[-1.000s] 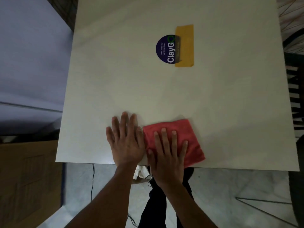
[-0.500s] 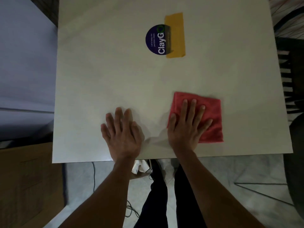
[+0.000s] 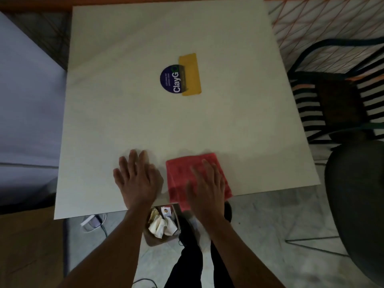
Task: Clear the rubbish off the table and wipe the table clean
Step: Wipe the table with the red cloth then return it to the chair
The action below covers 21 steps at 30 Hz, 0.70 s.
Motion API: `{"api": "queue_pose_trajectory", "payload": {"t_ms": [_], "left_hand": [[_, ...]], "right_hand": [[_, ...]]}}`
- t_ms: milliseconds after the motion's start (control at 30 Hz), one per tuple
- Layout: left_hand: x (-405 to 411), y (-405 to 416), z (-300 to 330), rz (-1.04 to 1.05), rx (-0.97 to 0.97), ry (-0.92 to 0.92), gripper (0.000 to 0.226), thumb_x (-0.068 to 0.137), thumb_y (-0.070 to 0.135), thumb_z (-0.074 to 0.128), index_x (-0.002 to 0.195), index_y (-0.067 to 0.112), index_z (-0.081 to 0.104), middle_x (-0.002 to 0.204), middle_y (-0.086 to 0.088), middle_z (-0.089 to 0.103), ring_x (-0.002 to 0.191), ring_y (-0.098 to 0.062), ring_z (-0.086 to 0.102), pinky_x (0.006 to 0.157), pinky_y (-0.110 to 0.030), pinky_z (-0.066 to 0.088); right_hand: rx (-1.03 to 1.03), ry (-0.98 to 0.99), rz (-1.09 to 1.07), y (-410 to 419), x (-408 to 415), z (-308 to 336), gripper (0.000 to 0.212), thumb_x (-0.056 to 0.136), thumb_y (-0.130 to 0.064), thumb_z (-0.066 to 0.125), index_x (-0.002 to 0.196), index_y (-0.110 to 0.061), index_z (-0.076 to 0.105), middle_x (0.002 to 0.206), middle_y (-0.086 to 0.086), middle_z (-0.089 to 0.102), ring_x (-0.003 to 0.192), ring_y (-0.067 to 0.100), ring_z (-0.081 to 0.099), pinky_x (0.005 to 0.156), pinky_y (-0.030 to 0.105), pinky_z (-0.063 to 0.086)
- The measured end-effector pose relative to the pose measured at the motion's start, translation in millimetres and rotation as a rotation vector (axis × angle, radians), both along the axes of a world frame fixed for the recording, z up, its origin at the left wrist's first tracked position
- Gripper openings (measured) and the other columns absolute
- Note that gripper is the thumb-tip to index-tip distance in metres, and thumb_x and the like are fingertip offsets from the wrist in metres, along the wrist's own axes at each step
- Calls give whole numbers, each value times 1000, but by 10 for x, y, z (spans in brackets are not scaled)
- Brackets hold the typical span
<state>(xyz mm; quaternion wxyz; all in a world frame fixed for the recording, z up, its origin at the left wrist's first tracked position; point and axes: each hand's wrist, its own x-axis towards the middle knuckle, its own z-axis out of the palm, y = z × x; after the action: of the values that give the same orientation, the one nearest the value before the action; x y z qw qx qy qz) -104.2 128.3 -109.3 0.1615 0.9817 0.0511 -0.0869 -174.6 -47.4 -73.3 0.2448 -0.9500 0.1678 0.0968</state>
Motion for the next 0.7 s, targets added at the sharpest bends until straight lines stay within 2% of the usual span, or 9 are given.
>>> {"api": "queue_pose_trajectory", "payload": {"t_ms": [67, 167, 267, 333, 433, 533, 600, 700], "left_hand": [[14, -39, 51, -30, -14, 17, 58, 101, 45, 29, 156, 27, 31, 167, -3, 19, 155, -32, 5, 123, -56, 5], [-20, -248, 165, -104, -25, 55, 53, 103, 47, 33, 151, 25, 38, 162, -5, 33, 152, -36, 20, 120, -57, 21], [-116, -544, 327, -156, -95, 75, 53, 97, 48, 39, 146, 28, 40, 153, -2, 44, 143, -30, 35, 113, -51, 35], [-178, -713, 394, -160, -150, 159, 55, 96, 39, 49, 148, 26, 37, 149, -3, 46, 136, -30, 41, 107, -46, 41], [-301, -891, 554, -154, -195, 270, 57, 97, 31, 50, 150, 24, 32, 133, -8, 51, 121, -35, 48, 98, -46, 46], [-465, -916, 581, -141, -169, 298, 47, 97, 22, 45, 143, 21, 39, 122, -7, 54, 112, -33, 50, 92, -47, 49], [-547, -883, 594, -105, -171, 311, 38, 94, 15, 44, 131, 17, 50, 115, -6, 58, 110, -31, 51, 89, -47, 50], [-672, -855, 663, -94, -195, 295, 26, 90, 9, 46, 112, 15, 58, 107, -5, 60, 104, -31, 52, 86, -47, 49]], "right_hand": [[-9, 30, -89, -212, 63, 133, 58, 95, -46, 23, 143, -21, 45, 154, 9, 35, 140, 33, 33, 112, 52, 34], [59, 88, -150, -417, 219, 251, 55, 96, -36, 46, 147, -20, 35, 150, 5, 33, 131, 30, 39, 103, 45, 39], [255, 164, -288, -537, 361, 325, 63, 93, -30, 56, 150, -20, 32, 144, 9, 37, 127, 33, 46, 100, 42, 41], [379, 193, -380, -573, 398, 327, 57, 90, -27, 58, 144, -20, 42, 134, 11, 52, 121, 33, 54, 98, 38, 45], [406, 226, -347, -604, 302, 400, 40, 86, -26, 61, 125, -21, 61, 118, 8, 68, 112, 30, 63, 92, 34, 50], [448, 222, -298, -632, 165, 510, 34, 85, -24, 63, 119, -21, 65, 111, 5, 71, 106, 27, 65, 85, 29, 49], [476, 212, -261, -677, 107, 581, 30, 87, -21, 63, 117, -19, 64, 108, 4, 71, 97, 22, 65, 77, 23, 43], [514, 175, -231, -812, -9, 657, 26, 88, -20, 64, 114, -18, 66, 104, 1, 69, 83, 13, 57, 72, 20, 39]]}}
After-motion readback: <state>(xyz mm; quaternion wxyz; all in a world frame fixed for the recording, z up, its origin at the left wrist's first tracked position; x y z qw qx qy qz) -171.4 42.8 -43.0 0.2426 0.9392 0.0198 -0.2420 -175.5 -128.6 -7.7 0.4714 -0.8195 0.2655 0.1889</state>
